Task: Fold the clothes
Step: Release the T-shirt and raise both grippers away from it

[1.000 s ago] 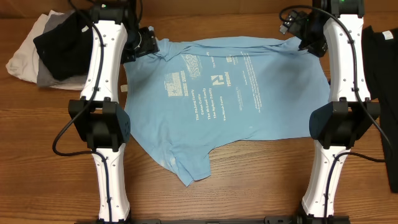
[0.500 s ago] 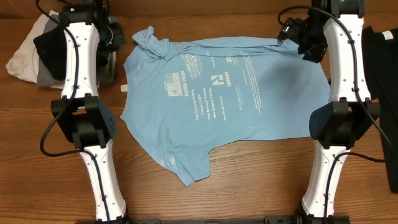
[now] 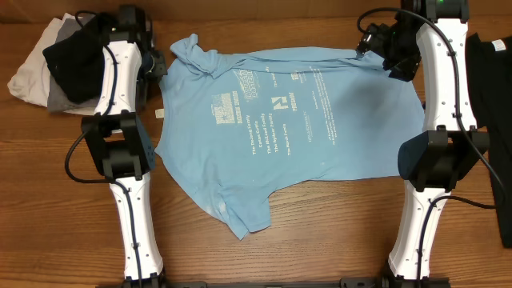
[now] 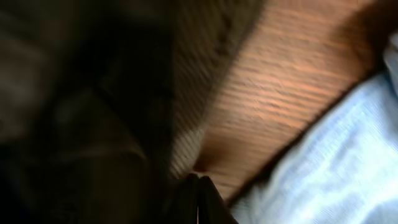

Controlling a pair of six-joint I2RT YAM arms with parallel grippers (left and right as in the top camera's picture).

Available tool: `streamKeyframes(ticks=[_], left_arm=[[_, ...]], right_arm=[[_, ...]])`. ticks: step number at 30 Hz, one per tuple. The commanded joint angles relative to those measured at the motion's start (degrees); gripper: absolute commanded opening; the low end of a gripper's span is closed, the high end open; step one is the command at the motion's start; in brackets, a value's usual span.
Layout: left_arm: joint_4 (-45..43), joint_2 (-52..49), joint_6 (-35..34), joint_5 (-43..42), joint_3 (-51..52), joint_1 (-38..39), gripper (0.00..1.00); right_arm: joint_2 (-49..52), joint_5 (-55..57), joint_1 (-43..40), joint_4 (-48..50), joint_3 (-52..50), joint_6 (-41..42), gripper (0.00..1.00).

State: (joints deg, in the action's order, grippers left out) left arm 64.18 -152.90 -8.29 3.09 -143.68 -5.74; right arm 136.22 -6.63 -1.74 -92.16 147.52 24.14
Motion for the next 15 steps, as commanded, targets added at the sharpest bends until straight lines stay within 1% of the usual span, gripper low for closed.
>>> streamKeyframes(ticks=[1, 5, 9, 13, 15], left_arm=[[-1.46, -0.13, 1.62, 2.69, -1.11, -1.7, 0.04], [-2.38, -0.59, 1.42, 3.13, -1.11, -2.6, 0.04], [-3.34, -1.38, -0.57, 4.87, -1.07, -3.69, 0.04], [-3.37, -1.88, -0.5, 5.75, -1.07, -5.07, 0.04], [-3.13, -1.95, -0.5, 8.0, -1.07, -5.92, 0.04]], right_arm=[[-2.51, -0.33, 0.17, -0.39, 1.03, -0.42, 0.93], [-2.51, -0.33, 0.17, -1.01, 1.03, -0.42, 0.92], [-2.51, -0.33, 0.17, -1.95, 1.03, -0.42, 0.91], [-2.51, -0.31, 0.17, -2.75, 1.03, -0.39, 0.91], [-2.51, -0.31, 0.17, -2.8, 1.03, -0.2, 0.93]])
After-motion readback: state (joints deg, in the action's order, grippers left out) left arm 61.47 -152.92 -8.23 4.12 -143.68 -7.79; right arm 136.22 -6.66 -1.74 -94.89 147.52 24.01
